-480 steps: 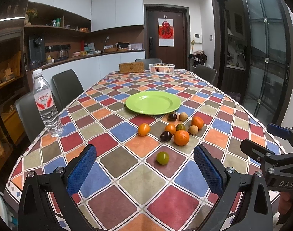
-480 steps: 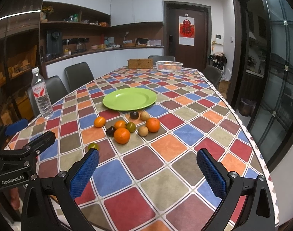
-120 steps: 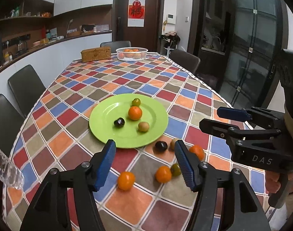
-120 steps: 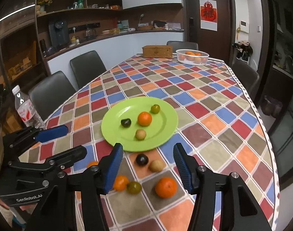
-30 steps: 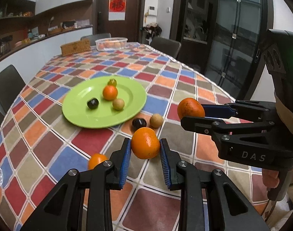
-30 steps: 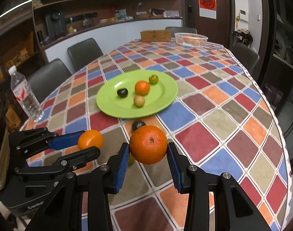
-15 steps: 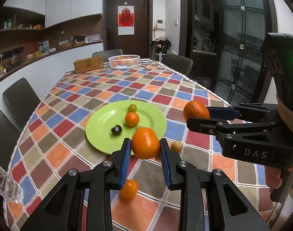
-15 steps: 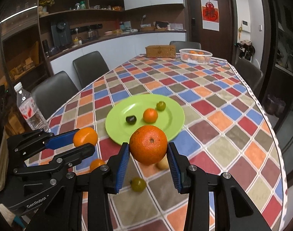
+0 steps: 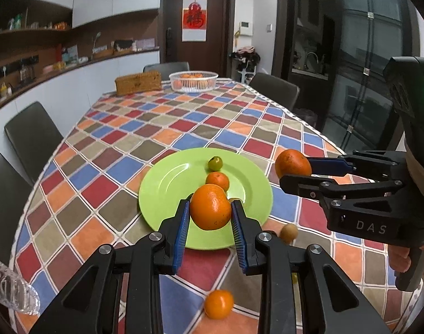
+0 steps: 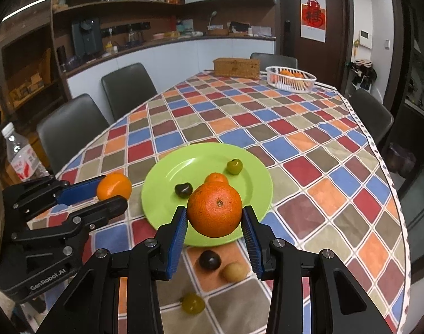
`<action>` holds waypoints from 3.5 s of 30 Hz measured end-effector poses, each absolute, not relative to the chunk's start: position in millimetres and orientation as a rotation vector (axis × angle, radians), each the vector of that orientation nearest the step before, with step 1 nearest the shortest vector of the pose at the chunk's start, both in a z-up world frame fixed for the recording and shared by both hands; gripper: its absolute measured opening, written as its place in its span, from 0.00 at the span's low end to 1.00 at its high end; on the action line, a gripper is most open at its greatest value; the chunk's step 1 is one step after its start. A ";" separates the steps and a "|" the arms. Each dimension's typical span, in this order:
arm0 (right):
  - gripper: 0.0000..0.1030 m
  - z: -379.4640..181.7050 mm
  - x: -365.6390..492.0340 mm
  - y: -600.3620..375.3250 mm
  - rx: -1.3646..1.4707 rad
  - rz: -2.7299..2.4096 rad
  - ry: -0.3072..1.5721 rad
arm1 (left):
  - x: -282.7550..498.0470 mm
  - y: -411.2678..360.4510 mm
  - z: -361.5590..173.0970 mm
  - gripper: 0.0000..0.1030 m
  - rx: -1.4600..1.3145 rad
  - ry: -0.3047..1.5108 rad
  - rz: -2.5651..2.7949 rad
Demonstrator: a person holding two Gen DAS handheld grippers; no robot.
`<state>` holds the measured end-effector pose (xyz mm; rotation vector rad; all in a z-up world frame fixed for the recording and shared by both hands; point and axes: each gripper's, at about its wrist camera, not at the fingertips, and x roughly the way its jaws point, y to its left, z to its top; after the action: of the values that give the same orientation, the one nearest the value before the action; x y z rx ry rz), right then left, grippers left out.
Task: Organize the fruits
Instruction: 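Carry both held oranges up over the green plate, then open both tools to drop the oranges onto the plate and withdraw, then grasp a small orange with the left tool while the right tool grasps a green-yellow lime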
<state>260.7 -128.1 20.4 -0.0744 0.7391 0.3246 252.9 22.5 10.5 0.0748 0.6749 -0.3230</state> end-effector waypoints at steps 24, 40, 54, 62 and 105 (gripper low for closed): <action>0.40 -36.5 348.9 -121.9 -0.056 0.270 0.917 | 360.1 37.0 -44.9 0.29 0.054 0.860 -0.281; 0.45 -15.1 318.8 -124.7 -0.072 0.285 0.845 | 315.3 30.8 -13.0 0.40 0.102 0.789 -0.289; 0.45 23.5 247.7 -122.5 -0.088 0.312 0.728 | 244.2 33.6 25.2 0.51 0.091 0.725 -0.258; 0.45 25.2 211.6 -124.0 -0.073 0.338 0.713 | 205.9 31.1 28.4 0.58 0.095 0.703 -0.262; 0.44 -64.9 194.4 -122.4 -0.060 0.312 0.928 | 198.3 28.3 -71.6 0.59 0.121 0.865 -0.387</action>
<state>194.4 -122.4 -64.9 -0.0600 0.9279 0.3122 198.3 28.3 -71.6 0.1214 0.8654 -0.3869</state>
